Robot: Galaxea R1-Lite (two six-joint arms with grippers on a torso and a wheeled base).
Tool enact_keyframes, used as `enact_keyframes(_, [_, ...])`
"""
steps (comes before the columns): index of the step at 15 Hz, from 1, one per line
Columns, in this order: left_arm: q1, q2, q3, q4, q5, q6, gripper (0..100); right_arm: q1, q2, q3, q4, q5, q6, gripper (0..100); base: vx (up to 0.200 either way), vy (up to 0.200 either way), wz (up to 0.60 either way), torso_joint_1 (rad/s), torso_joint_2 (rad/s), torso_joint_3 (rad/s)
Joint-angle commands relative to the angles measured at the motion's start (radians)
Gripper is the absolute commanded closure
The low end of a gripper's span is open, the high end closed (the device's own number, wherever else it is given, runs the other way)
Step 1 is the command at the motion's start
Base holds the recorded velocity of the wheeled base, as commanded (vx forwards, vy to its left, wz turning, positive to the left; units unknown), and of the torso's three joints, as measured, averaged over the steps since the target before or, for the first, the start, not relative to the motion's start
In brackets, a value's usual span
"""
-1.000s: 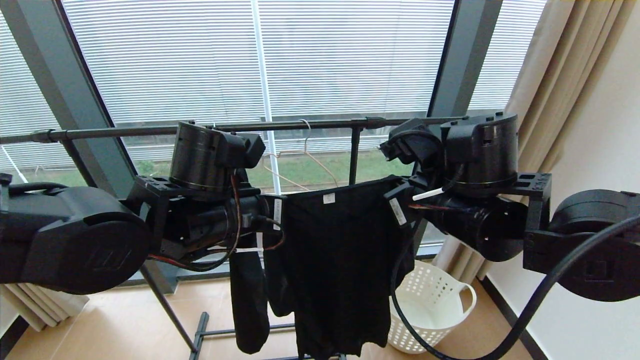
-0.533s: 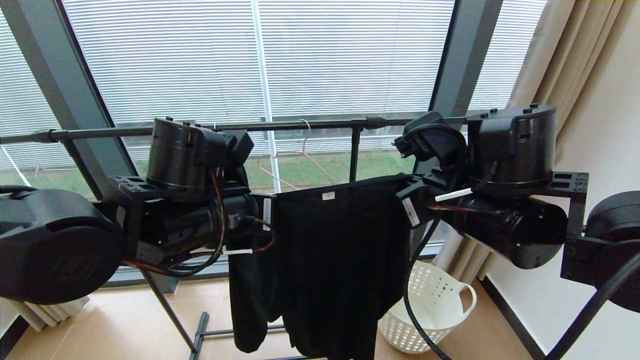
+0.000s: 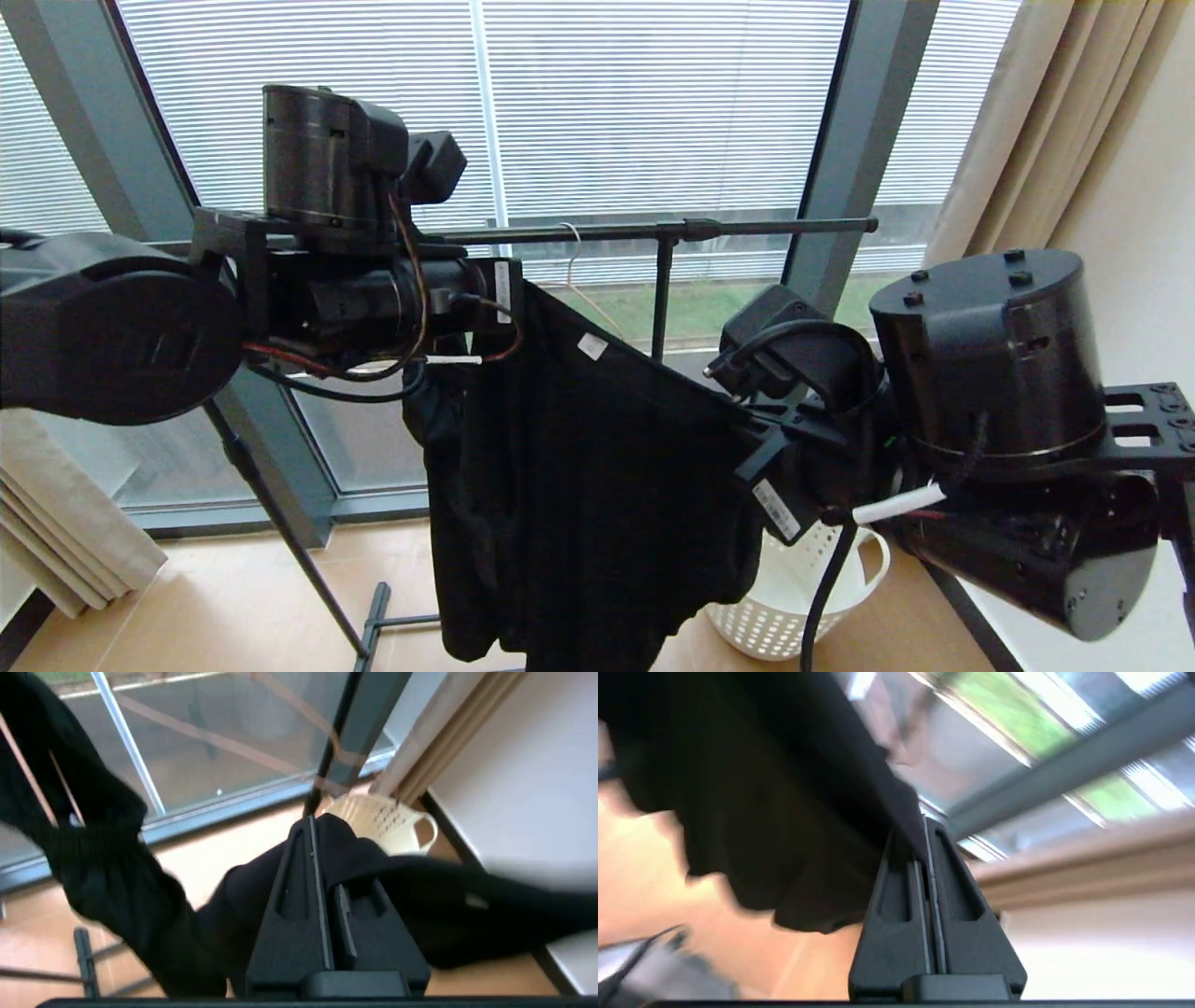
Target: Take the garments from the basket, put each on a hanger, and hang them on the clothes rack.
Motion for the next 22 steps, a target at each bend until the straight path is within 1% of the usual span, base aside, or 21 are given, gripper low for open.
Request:
enact_keyframes(1, [-0.009,0.068,-0.118,0.049,-0.002,0.000,100,0.099,-0.013,-0.015,0.010,0.002,0.047,100,0.000,0.000,0.00,0.000,0.00,0.000])
enact_keyframes(2, [-0.024,0.085,-0.152,0.068,-0.002,0.000,100,0.130,0.003,-0.023,0.008,0.002,0.073,100,0.000,0.000,0.00,0.000,0.00,0.000])
enact_keyframes(4, [-0.040,0.102,-0.181,0.078,-0.002,0.000,100,0.174,0.043,-0.046,-0.001,0.007,0.144,100,0.000,0.000,0.00,0.000,0.00,0.000])
enact_keyframes(5, [-0.055,0.108,-0.198,0.080,-0.002,0.000,100,0.193,0.069,-0.052,-0.009,0.054,0.190,100,0.000,0.000,0.00,0.000,0.00,0.000])
enact_keyframes(6, [-0.063,0.113,-0.210,0.086,-0.002,0.000,100,0.203,0.082,-0.052,-0.033,0.097,0.209,100,0.000,0.000,0.00,0.000,0.00,0.000])
enact_keyframes(7, [-0.066,0.113,-0.215,0.089,-0.002,0.000,100,0.210,0.089,-0.052,-0.047,0.103,0.214,100,0.000,0.000,0.00,0.000,0.00,0.000])
enact_keyframes(9, [-0.090,0.123,-0.248,0.112,-0.002,0.002,100,0.220,0.136,-0.049,-0.168,0.108,0.251,100,0.000,0.000,0.00,0.000,0.00,0.000])
enact_keyframes(11, [-0.104,0.128,-0.261,0.121,-0.004,0.002,100,0.220,0.168,-0.049,-0.247,0.114,0.294,100,0.000,0.000,0.00,0.000,0.00,0.000])
enact_keyframes(12, [-0.106,0.131,-0.259,0.121,-0.004,0.000,100,0.220,0.185,-0.048,-0.294,0.117,0.302,100,0.000,0.000,0.00,0.000,0.00,0.000])
enact_keyframes(14, [-0.107,0.133,-0.255,0.121,-0.002,-0.001,100,0.219,0.190,-0.041,-0.302,0.113,0.295,100,0.000,0.000,0.00,0.000,0.00,0.000])
enact_keyframes(15, [-0.104,0.128,-0.255,0.124,-0.002,-0.001,100,0.213,0.182,-0.037,-0.299,0.110,0.283,100,0.000,0.000,0.00,0.000,0.00,0.000])
enact_keyframes(16, [-0.096,0.128,-0.256,0.135,-0.002,-0.001,100,0.190,0.173,-0.020,-0.294,0.107,0.249,100,0.000,0.000,0.00,0.000,0.00,0.000])
enact_keyframes(18, [-0.072,0.105,-0.256,0.175,0.000,0.000,100,0.115,0.124,0.048,-0.280,0.105,0.097,100,0.000,0.000,0.00,0.000,0.00,0.000])
enact_keyframes(20, [-0.052,0.088,-0.239,0.204,0.000,0.003,100,0.029,0.072,0.114,-0.276,0.103,-0.030,100,0.000,0.000,0.00,0.000,0.00,0.000])
enact_keyframes(21, [-0.049,0.068,-0.215,0.236,0.000,0.023,100,-0.039,0.056,0.134,-0.277,0.100,-0.110,100,0.000,0.000,0.00,0.000,0.00,0.000])
enact_keyframes(22, [-0.050,0.050,-0.189,0.246,0.000,0.043,100,-0.090,0.056,0.129,-0.279,0.087,-0.131,100,0.000,0.000,0.00,0.000,0.00,0.000])
